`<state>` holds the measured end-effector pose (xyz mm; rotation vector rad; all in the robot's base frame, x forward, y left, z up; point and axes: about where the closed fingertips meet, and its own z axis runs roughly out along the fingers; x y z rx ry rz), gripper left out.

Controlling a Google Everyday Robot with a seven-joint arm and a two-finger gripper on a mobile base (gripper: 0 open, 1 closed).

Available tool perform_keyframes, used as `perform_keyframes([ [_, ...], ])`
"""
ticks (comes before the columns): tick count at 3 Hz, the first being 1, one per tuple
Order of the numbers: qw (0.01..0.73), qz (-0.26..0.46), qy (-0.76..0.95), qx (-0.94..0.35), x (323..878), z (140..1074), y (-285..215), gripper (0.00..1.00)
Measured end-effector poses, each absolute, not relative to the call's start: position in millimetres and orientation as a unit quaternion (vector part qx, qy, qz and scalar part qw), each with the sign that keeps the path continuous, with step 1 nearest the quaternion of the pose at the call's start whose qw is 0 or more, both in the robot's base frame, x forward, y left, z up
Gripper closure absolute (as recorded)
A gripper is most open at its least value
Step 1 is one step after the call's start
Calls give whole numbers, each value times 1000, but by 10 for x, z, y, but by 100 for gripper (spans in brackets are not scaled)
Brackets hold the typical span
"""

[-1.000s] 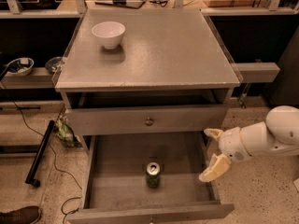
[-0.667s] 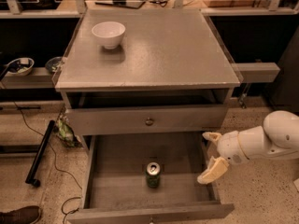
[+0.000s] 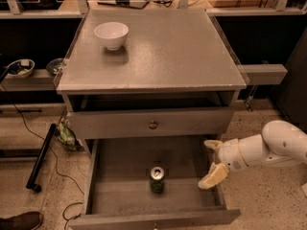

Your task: Pick green can from middle drawer and place on counter

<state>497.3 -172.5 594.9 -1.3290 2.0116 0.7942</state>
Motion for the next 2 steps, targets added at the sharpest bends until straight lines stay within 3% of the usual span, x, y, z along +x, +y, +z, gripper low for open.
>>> perform_keyframes([
  [2, 305, 342, 738, -495, 5156, 5436, -1334, 0],
])
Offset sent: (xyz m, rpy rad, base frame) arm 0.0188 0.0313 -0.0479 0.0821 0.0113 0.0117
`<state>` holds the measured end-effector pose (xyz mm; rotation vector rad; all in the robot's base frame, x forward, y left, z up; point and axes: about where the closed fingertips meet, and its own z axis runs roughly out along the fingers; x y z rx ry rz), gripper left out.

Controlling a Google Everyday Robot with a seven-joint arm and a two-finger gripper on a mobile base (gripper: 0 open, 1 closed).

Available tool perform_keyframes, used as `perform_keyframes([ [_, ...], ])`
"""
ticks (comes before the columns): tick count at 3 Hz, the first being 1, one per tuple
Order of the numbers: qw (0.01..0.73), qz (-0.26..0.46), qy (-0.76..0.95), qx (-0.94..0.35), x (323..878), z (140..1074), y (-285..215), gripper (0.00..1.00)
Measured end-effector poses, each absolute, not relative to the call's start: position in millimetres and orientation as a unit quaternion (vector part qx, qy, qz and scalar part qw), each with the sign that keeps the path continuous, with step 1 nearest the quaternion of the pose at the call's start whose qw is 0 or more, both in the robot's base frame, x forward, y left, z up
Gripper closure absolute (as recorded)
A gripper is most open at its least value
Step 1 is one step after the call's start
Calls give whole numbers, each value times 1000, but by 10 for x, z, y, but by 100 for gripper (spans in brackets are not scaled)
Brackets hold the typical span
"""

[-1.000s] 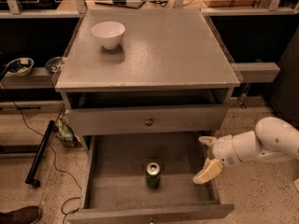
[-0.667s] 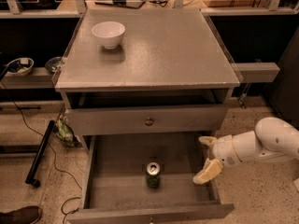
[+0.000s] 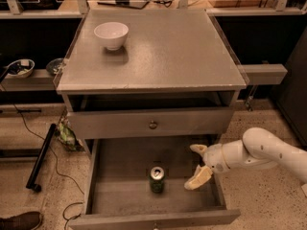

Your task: Pick green can from middle drawer and place on counter

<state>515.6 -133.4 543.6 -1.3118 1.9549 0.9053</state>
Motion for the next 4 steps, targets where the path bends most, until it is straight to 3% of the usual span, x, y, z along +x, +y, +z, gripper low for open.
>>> perform_keyframes([
  [4, 290, 395, 745, -452, 5149, 4736, -1071, 0],
])
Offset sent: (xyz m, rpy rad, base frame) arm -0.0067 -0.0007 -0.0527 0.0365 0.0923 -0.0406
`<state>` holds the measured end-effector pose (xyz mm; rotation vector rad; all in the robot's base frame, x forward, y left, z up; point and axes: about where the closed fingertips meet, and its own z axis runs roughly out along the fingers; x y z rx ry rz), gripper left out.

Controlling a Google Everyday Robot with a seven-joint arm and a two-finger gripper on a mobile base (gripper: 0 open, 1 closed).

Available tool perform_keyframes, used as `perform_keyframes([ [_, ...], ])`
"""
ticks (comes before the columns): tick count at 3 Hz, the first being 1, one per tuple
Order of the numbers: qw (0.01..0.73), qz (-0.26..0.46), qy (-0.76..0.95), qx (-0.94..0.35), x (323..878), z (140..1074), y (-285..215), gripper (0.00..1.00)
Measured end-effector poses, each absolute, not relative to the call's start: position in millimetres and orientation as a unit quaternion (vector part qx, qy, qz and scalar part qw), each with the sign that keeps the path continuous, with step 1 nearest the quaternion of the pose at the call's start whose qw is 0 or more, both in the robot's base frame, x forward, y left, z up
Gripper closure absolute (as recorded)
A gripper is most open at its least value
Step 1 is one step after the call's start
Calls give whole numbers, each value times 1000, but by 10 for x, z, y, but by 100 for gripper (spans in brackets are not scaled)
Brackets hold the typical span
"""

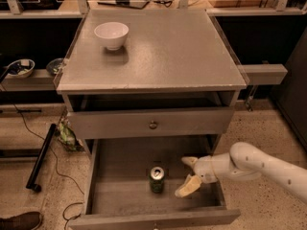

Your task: Pick green can from middle drawer and place on counter

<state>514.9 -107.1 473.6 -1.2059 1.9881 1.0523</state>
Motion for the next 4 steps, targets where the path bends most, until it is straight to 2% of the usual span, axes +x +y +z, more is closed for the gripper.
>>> perform_keyframes([
  [1, 295, 405, 738, -452, 5130, 4661, -984, 0],
  [2, 318, 431, 709, -459, 5111, 4694, -666, 0],
  [3, 317, 431, 709, -459, 5110, 4691, -662, 0],
  [4, 316, 444, 696, -468, 5178, 4535, -405, 0],
])
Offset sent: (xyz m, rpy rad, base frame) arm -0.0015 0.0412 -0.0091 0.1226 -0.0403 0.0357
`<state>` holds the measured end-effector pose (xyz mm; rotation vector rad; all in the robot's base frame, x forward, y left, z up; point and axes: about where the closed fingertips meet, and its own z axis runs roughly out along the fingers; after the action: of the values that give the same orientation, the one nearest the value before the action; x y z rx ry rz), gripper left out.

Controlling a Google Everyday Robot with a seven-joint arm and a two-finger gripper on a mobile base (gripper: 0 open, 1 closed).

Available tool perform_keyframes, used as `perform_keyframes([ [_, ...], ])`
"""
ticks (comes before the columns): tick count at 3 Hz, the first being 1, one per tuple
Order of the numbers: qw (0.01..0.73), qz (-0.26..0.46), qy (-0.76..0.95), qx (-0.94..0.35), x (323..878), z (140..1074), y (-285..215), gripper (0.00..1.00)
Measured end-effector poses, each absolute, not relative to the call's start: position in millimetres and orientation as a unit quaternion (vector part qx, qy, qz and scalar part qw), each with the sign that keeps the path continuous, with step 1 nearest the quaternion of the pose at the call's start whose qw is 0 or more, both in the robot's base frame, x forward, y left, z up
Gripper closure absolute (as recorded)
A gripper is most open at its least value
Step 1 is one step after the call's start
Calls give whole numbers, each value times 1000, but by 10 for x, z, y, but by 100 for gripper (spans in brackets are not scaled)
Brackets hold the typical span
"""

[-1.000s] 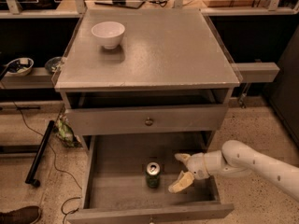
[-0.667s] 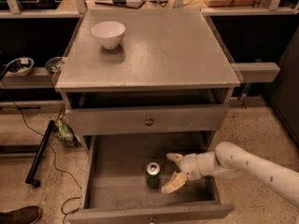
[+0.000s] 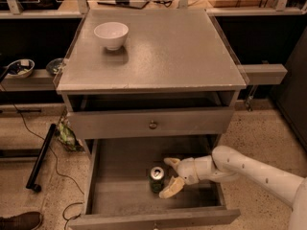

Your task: Pick green can from middle drawer and place on counter

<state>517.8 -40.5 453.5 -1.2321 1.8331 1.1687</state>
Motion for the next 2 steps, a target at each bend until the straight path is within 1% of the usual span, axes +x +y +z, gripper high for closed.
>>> perform_keyframes([
  [1, 317, 461, 683, -468, 5196, 4431, -230, 0],
  [2, 312, 466, 683, -468, 5178, 4396, -213, 0],
])
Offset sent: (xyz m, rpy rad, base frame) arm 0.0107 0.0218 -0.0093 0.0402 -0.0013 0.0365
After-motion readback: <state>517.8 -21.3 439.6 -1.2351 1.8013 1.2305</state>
